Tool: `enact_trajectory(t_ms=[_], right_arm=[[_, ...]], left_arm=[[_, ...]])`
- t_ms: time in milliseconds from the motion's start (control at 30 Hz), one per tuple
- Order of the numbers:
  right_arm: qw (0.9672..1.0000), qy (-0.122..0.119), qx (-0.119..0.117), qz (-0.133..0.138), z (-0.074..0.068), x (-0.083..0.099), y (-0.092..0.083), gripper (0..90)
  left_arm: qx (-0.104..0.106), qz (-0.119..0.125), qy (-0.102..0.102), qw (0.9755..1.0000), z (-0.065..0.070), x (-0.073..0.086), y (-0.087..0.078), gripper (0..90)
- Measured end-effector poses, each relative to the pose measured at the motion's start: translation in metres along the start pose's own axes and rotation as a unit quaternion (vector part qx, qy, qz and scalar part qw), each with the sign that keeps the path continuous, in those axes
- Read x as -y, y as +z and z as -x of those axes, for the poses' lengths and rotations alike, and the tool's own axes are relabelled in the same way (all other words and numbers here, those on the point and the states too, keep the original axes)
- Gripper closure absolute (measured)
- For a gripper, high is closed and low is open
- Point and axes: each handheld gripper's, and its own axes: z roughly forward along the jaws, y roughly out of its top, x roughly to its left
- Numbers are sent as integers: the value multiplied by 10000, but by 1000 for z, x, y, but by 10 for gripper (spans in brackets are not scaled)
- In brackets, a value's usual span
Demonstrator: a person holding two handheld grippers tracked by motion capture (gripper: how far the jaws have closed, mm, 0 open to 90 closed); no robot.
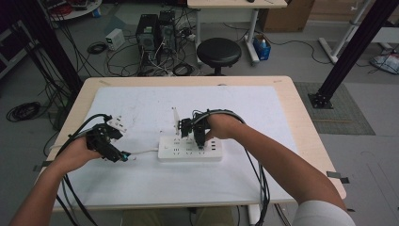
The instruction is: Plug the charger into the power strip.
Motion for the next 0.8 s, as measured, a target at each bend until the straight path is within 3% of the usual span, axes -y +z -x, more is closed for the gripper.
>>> enact_trajectory(t_ms=[200,467,633,667,733,800], right_arm=[[9991,300,-163,242,4,6,2,621],[9989,334,-173,265,4,7,3,617],[9974,429,-262,514,6,13,4,595],[9967,447,-273,620,7,15,5,511],[9934,712,-435,780,9,20,2,309],[9876,936,-539,1140,13,30,-6,197]], left_arm=[[-13,29,-23,10000,0,1,-1,217],[22,9,-11,10000,0,1,2,217],[-36,101,-47,9999,-2,0,-3,217],[-44,117,-48,9999,-2,0,-4,217],[-59,122,-37,9999,-3,0,-5,217],[-58,128,-49,9999,-3,1,-5,217]])
